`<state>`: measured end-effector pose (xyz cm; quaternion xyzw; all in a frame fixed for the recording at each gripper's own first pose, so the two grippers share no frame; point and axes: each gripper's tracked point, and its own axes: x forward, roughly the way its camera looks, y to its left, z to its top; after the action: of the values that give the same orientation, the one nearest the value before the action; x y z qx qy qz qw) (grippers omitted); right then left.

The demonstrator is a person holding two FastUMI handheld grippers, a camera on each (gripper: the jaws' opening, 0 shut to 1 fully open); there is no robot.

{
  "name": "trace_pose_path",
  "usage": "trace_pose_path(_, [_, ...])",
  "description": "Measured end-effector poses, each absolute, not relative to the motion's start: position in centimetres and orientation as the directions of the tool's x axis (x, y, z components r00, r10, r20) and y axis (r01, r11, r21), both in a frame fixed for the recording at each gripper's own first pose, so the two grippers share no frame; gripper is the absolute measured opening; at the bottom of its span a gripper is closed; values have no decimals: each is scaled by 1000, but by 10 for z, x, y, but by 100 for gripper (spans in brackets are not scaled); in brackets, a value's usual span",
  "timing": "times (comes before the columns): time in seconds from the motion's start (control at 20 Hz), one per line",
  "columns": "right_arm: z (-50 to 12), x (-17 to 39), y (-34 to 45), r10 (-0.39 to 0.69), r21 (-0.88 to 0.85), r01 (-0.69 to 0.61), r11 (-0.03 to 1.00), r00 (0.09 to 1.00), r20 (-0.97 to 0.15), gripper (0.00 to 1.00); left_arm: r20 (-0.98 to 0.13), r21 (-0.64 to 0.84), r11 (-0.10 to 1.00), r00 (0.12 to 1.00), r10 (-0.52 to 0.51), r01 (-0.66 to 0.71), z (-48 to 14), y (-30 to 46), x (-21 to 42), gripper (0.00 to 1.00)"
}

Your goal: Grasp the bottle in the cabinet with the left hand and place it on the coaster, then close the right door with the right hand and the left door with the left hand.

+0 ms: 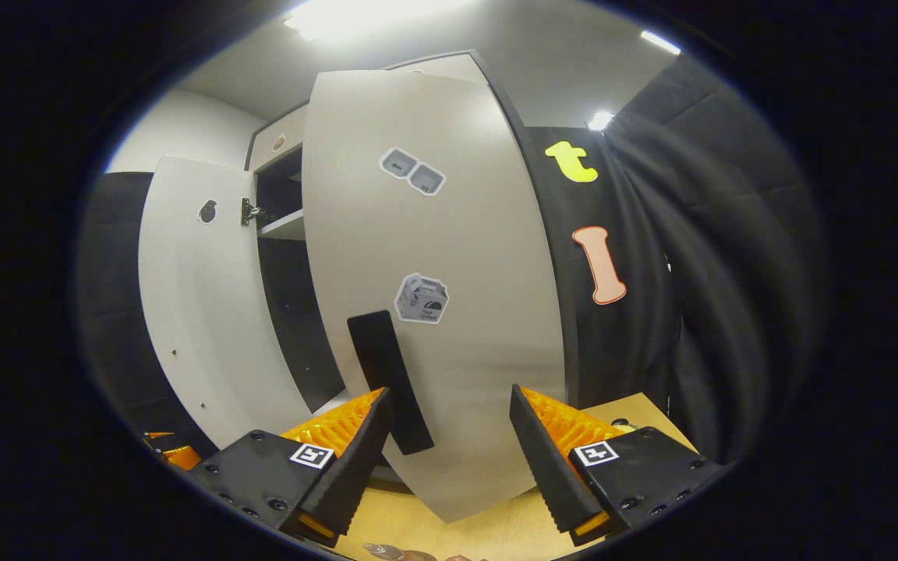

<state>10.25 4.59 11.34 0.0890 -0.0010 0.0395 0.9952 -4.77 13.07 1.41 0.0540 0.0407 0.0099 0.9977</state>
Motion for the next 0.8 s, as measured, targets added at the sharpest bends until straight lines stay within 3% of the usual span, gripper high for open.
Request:
trace_pose_path(0.1, [103,94,45,70,184,-68,980,998,0,96,-61,121,992,997,52,-44,19,152,-50,95])
trace_pose_path(0.4, [60,62,18,-16,151,24,988,999,-50,96,48,126,977,984,169,-174,62,215,-43,95])
trace_pose_path(0.45, [55,57,15,-32,144,39,989,998,-50,91,62,120,978,985,162,-168,69,222,-38,95])
trace_pose_path(0.5, [52,52,11,-45,140,52,989,998,-53,96,74,114,981,986,152,-159,77,228,-29,95])
trace_pose_path(0.8, [33,22,-4,-98,161,109,981,992,-75,96,84,101,995,996,13,-22,96,253,24,95])
